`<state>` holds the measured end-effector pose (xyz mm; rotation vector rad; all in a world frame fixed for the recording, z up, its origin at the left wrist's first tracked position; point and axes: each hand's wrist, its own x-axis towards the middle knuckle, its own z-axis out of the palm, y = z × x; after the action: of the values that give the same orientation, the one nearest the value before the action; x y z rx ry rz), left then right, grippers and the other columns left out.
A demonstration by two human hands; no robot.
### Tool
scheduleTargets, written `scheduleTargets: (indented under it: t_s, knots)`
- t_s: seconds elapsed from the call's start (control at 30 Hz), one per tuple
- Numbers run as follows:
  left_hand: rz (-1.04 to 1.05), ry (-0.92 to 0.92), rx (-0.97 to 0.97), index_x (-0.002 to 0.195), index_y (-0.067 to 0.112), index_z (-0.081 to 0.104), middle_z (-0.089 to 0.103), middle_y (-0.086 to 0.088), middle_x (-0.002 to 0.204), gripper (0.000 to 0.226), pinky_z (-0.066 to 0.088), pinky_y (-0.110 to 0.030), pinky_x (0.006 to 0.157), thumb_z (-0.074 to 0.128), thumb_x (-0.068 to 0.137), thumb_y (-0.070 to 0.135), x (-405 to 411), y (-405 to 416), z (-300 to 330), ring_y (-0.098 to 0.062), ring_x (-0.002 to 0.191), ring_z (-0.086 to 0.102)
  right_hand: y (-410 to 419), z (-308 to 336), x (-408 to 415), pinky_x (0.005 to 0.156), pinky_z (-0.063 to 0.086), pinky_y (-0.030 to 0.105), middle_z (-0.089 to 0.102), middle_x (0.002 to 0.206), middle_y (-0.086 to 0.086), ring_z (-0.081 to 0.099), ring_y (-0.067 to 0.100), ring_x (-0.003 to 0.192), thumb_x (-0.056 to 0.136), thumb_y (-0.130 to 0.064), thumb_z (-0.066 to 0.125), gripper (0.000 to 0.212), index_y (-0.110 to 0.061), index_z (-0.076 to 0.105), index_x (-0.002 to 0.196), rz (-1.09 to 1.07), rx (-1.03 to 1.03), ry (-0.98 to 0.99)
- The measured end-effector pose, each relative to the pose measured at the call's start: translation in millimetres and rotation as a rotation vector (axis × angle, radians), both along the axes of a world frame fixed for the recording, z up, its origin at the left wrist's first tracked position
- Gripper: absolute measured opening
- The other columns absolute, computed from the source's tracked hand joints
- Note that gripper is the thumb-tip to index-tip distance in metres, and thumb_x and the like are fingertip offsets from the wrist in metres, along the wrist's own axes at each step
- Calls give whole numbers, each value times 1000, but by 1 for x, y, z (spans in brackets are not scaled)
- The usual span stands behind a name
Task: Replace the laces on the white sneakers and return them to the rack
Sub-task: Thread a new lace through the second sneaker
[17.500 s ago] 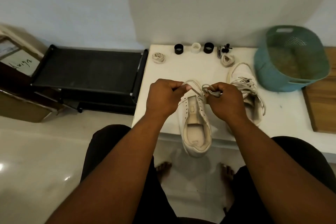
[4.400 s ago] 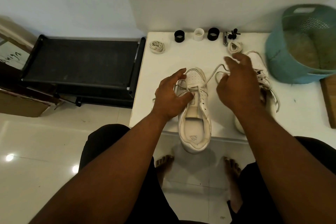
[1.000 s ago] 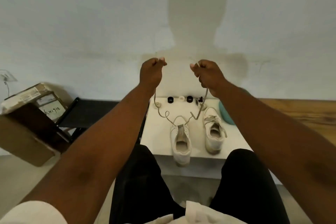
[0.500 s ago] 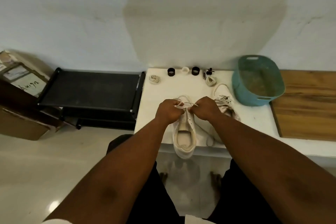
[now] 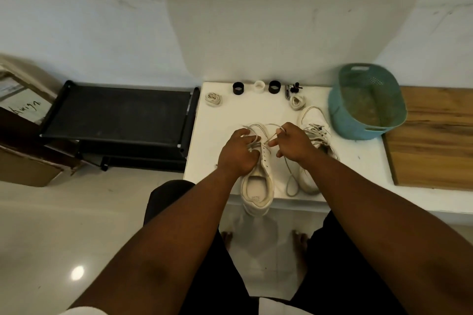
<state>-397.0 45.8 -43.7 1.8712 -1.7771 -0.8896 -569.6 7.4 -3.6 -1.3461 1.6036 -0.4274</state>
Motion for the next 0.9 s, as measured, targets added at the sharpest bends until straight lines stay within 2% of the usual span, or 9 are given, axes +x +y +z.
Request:
scheduleTargets:
  t_s: [0.1, 0.17, 0.23, 0.3, 0.4, 0.47, 0.53, 0.73, 0.9]
  knots:
    - [2, 1, -11, 130, 23, 70, 48, 3, 151, 43, 44, -29, 106, 69, 87, 22, 0, 0, -3, -15, 130, 54, -1, 11, -6, 57, 49, 29, 75, 90, 1, 63, 13, 51, 105, -21, 41, 16, -11, 50, 97, -152, -60, -65]
    - [1, 13, -7, 128, 22, 71, 50, 2, 148, 41, 45, -32, 108, 70, 87, 23, -1, 0, -1, -16, 131, 53, -3, 14, -9, 60, 53, 34, 72, 92, 2, 66, 19, 67, 102, -21, 45, 15, -13, 53, 92, -167, -115, -40]
    - [4, 59, -1, 124, 17, 73, 58, -1, 139, 35, 41, -25, 107, 72, 89, 21, -1, -2, 4, -16, 130, 52, -5, 18, -12, 69, 51, 38, 65, 88, 2, 62, 24, 82, 101, -26, 50, 21, -12, 58, 88, -69, -193, 122]
    - [81, 206, 41, 113, 8, 77, 68, -4, 121, 22, 39, -19, 95, 69, 95, 17, -1, -5, 23, -15, 117, 58, -6, 30, -16, 68, 38, 32, 59, 79, 0, 57, 23, 82, 102, -32, 51, 32, -7, 61, 84, -48, -270, 235]
    - [254, 535, 92, 105, 4, 77, 72, -2, 97, 23, 46, -22, 78, 57, 103, 17, -1, -18, 68, -6, 86, 64, -9, 69, -14, 58, 35, 28, 62, 73, 2, 54, 16, 66, 104, -42, 48, 44, -6, 62, 83, -177, -288, 28]
    - [297, 633, 52, 103, 7, 75, 62, 6, 77, 27, 40, -17, 55, 55, 105, 25, 1, -27, 109, -4, 64, 52, -10, 102, -11, 51, 33, 25, 60, 67, 2, 46, 13, 55, 105, -45, 45, 43, -13, 60, 80, -270, -266, -165]
    - [280, 680, -62, 97, 13, 75, 55, 9, 67, 31, 35, -17, 45, 53, 106, 33, 2, -36, 153, -7, 58, 46, -14, 137, -8, 47, 29, 24, 56, 64, 1, 41, 14, 52, 106, -37, 45, 39, -16, 57, 76, -296, -301, -309]
    - [188, 805, -363, 90, 21, 72, 47, 4, 66, 36, 26, -23, 45, 46, 108, 38, 6, -36, 304, -8, 46, 32, 0, 265, 4, 54, 45, 18, 68, 80, 7, 65, 18, 65, 102, -18, 56, 17, -13, 69, 91, -222, -571, -487]
    - [135, 783, -524, 101, 16, 74, 62, 2, 77, 31, 47, -24, 60, 47, 109, 31, 12, -19, 387, -11, 63, 52, 19, 340, 17, 59, 50, 16, 76, 91, 13, 76, 25, 79, 100, -18, 62, 10, -11, 68, 98, -186, -712, -570]
